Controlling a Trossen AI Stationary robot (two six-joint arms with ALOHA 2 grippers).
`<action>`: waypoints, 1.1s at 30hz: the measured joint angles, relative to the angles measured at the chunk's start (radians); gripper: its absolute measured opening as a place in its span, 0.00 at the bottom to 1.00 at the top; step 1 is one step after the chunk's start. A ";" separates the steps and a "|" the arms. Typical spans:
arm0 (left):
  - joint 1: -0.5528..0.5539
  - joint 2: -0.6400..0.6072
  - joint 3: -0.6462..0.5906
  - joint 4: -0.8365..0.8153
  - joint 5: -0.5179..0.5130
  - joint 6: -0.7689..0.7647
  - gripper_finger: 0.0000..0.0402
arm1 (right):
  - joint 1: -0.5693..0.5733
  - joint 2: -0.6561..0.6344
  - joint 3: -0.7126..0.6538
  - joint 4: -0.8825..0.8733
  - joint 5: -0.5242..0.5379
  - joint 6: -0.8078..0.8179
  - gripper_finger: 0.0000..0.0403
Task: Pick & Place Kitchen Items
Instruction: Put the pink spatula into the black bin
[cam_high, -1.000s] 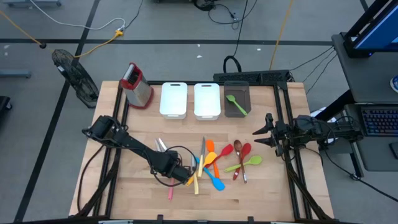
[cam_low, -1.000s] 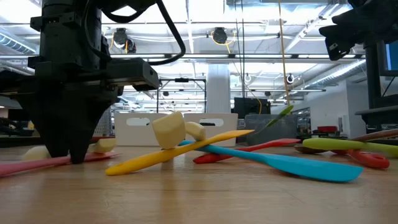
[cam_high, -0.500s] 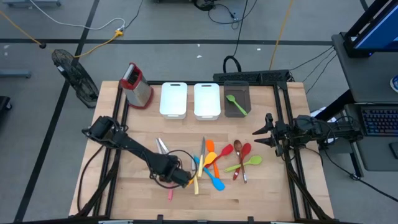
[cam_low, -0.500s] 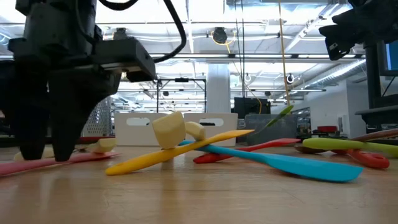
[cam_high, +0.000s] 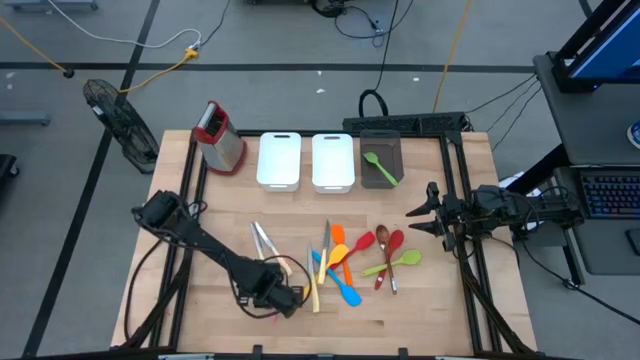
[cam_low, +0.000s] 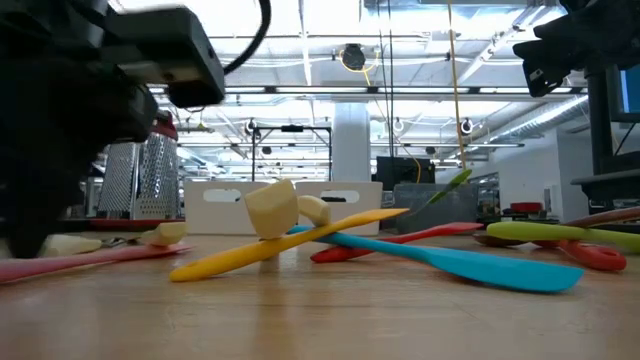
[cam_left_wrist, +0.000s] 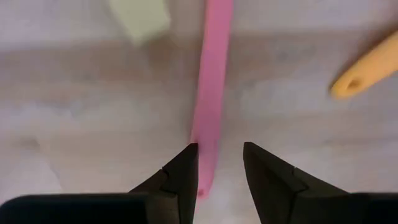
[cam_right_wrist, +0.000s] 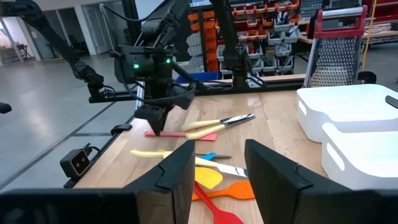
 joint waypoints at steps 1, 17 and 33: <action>-0.007 0.000 0.000 0.003 0.016 -0.008 0.33 | 0.000 0.000 0.000 0.000 0.001 0.000 0.33; -0.059 0.054 0.005 0.094 0.008 -0.074 0.33 | 0.000 0.000 0.000 0.000 0.003 0.003 0.33; -0.053 0.097 -0.011 0.025 -0.006 -0.028 0.19 | 0.000 0.000 0.000 0.000 0.003 0.004 0.33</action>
